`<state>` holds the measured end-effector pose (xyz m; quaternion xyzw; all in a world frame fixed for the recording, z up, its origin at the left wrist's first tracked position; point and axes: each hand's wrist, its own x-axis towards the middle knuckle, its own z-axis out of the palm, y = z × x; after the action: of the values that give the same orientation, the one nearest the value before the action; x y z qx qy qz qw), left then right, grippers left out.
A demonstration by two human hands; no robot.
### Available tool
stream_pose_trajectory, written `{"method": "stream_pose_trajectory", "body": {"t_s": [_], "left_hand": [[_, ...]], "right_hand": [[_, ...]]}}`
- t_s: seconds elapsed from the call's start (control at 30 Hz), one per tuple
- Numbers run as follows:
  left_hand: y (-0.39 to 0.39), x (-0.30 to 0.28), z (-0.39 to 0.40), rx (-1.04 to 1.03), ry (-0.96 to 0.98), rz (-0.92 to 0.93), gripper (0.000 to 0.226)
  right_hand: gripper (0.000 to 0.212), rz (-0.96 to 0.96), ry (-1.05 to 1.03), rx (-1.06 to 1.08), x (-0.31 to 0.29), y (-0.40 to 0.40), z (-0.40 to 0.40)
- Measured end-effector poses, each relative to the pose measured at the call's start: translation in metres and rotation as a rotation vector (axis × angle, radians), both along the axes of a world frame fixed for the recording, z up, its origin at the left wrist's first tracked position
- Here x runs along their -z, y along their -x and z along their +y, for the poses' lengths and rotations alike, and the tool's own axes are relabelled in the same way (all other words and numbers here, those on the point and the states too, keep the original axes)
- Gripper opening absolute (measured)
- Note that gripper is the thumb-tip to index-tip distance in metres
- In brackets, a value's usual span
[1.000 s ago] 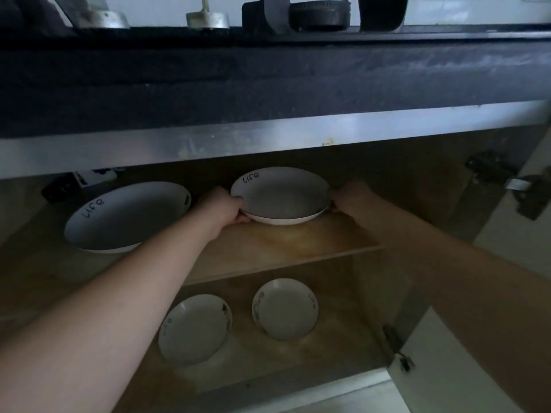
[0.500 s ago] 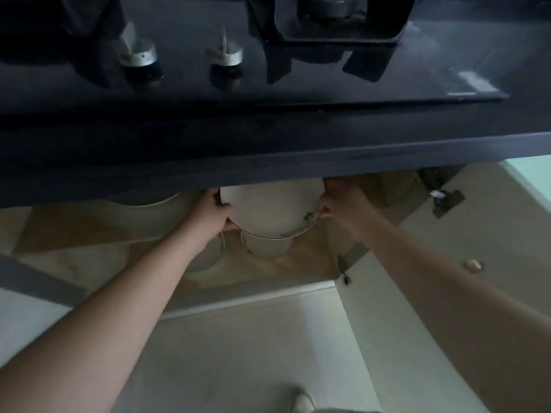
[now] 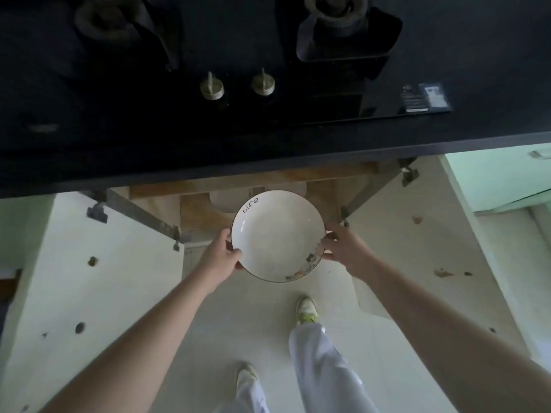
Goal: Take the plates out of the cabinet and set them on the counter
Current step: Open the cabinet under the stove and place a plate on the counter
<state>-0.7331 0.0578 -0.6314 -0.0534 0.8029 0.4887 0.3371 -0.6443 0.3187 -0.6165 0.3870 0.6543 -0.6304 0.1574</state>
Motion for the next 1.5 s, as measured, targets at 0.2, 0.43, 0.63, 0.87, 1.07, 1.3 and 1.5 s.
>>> {"method": "stream_pose_trajectory", "body": {"t_s": [0.2, 0.43, 0.63, 0.87, 1.07, 1.3, 1.5], "left_hand": [[-0.070, -0.076, -0.052, -0.023, 0.002, -0.001, 0.040], [-0.122, -0.178, -0.129, -0.072, -0.189, -0.004, 0.043], [-0.151, -0.240, -0.166, -0.114, -0.288, 0.059, 0.041], [-0.180, -0.283, -0.168, -0.187, -0.357, 0.094, 0.043], [-0.212, -0.300, -0.154, -0.321, -0.374, 0.138, 0.044], [-0.267, -0.308, -0.150, -0.427, -0.298, 0.139, 0.043], [-0.314, -0.313, -0.172, -0.584, -0.224, 0.189, 0.044]], "right_hand": [[0.038, -0.003, -0.060, -0.055, -0.064, -0.075, -0.058], [0.033, 0.108, -0.036, -0.044, -0.160, -0.133, -0.118], [0.036, 0.204, -0.095, -0.085, -0.221, -0.150, -0.154], [0.032, 0.295, -0.167, -0.166, -0.281, -0.170, -0.151], [0.034, 0.409, -0.092, -0.243, -0.309, -0.183, -0.131], [0.030, 0.405, -0.054, -0.407, -0.315, -0.207, -0.115], [0.031, 0.414, -0.040, -0.578, -0.310, -0.206, -0.143]]}}
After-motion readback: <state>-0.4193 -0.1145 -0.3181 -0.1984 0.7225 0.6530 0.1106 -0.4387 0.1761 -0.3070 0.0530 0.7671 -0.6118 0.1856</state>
